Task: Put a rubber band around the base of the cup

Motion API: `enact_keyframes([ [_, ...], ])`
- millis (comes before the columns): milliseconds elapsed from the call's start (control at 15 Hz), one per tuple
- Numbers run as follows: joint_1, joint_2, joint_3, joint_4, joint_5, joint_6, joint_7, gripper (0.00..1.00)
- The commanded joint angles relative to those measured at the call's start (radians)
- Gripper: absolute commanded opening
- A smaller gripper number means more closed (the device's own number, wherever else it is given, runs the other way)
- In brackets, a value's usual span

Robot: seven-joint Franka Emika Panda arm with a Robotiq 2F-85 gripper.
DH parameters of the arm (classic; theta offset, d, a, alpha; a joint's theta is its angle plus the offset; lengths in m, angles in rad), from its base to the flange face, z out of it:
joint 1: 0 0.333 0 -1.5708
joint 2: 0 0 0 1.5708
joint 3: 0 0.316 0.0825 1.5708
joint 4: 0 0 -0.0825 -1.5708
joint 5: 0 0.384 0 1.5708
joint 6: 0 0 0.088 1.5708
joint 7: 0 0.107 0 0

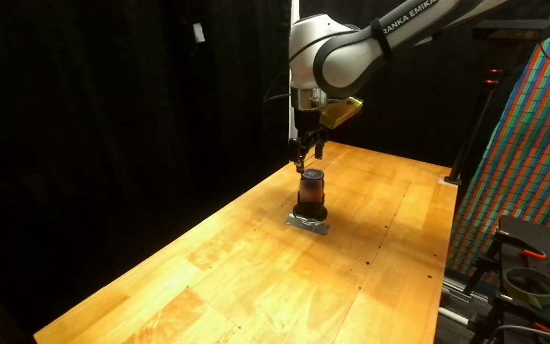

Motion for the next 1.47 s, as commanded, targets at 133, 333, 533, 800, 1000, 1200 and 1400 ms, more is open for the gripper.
enact_keyframes([
  [133,0.018,0.089,-0.032,0.07,0.054,0.016,-0.023,1.0],
  [333,0.025,0.111,-0.046,0.073,0.053,0.019,-0.007,1.0],
  [533,0.036,0.114,-0.065,0.067,0.042,0.027,0.013,1.0],
  [800,0.046,0.115,-0.088,0.072,0.037,0.05,0.044,1.0],
  [1000,0.056,0.12,-0.099,0.078,0.031,0.058,0.063,1.0],
  [1200,0.082,0.129,-0.13,0.085,0.003,0.074,0.116,1.0],
  [1400,0.103,0.137,-0.156,0.094,-0.014,0.08,0.156,1.0],
])
